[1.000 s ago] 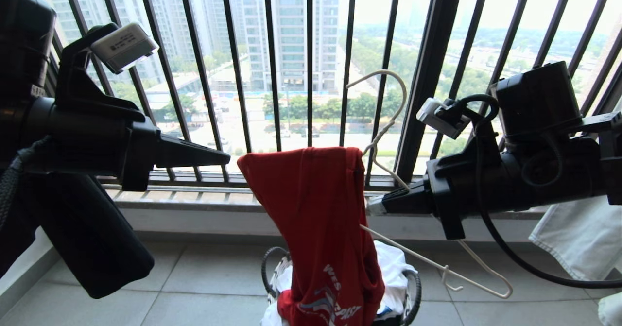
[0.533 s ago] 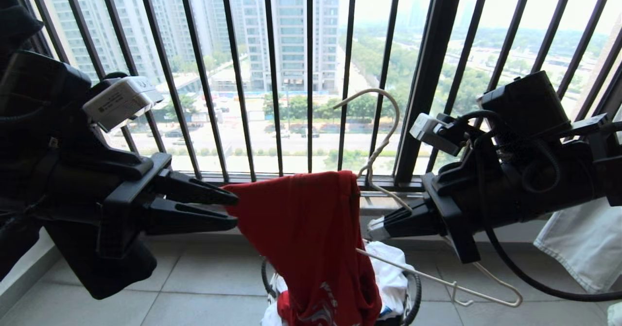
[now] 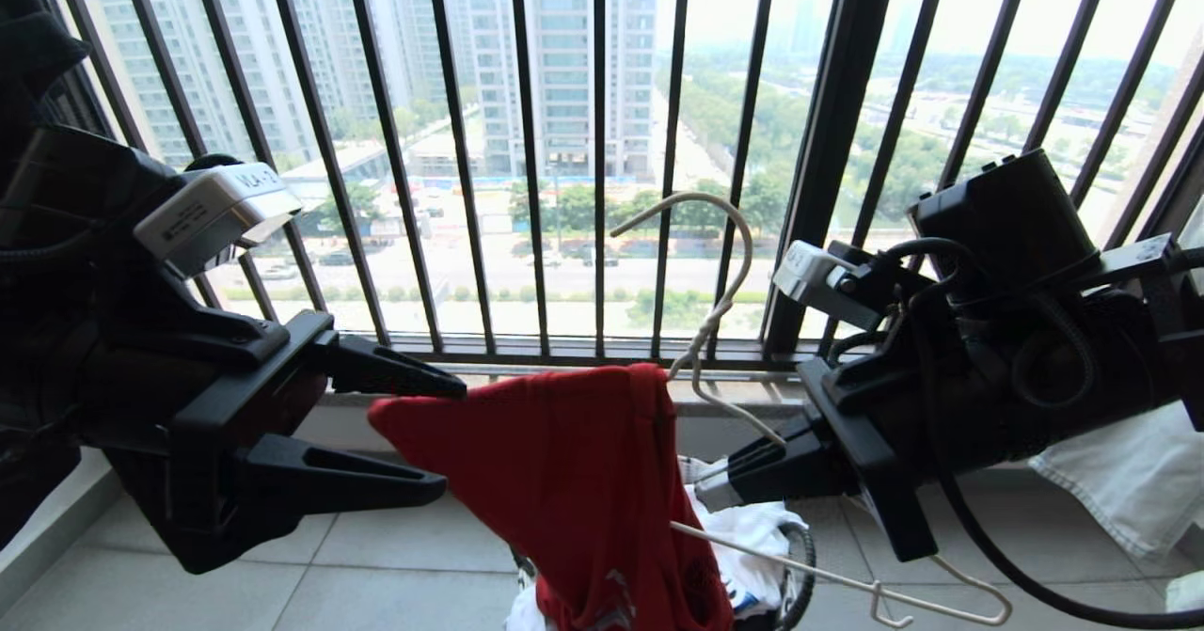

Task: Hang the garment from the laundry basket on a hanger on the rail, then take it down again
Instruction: Hang the clothes on the clothes rack

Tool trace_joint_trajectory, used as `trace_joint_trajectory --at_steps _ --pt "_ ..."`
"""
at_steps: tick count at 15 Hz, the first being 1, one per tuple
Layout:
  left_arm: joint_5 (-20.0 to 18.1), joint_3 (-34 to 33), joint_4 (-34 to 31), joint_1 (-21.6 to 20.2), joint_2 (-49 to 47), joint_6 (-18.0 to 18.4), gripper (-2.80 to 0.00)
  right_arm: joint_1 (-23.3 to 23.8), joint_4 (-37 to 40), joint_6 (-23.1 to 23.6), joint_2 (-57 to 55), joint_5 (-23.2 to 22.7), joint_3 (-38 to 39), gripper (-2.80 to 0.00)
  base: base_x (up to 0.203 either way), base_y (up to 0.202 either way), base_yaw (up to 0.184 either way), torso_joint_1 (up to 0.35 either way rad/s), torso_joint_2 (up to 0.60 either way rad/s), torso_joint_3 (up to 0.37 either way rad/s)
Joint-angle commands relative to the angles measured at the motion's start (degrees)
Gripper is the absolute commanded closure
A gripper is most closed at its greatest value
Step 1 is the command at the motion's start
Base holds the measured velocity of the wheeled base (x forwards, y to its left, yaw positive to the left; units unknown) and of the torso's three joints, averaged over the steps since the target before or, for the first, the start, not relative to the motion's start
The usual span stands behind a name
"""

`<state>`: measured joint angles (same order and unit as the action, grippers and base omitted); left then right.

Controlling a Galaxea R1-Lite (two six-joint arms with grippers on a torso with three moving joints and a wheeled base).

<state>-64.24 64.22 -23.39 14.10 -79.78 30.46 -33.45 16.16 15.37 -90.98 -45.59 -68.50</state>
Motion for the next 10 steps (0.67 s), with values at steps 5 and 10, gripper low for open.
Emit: trace_joint_trajectory --at_steps 5,10 --pt "-0.28 1.87 -0.12 0.05 -0.13 -2.13 -2.8 -2.76 1.33 0.1 -0.2 -1.21 0.21 0.0 0.0 0.0 0.0 0.0 0.0 0.0" --pt "-0.4 3.12 -0.07 0.73 -5.25 -2.25 -2.8 -2.85 1.16 0.1 -0.78 -3.8 0.12 0.0 0.0 0.0 0.0 0.0 0.0 0.0"
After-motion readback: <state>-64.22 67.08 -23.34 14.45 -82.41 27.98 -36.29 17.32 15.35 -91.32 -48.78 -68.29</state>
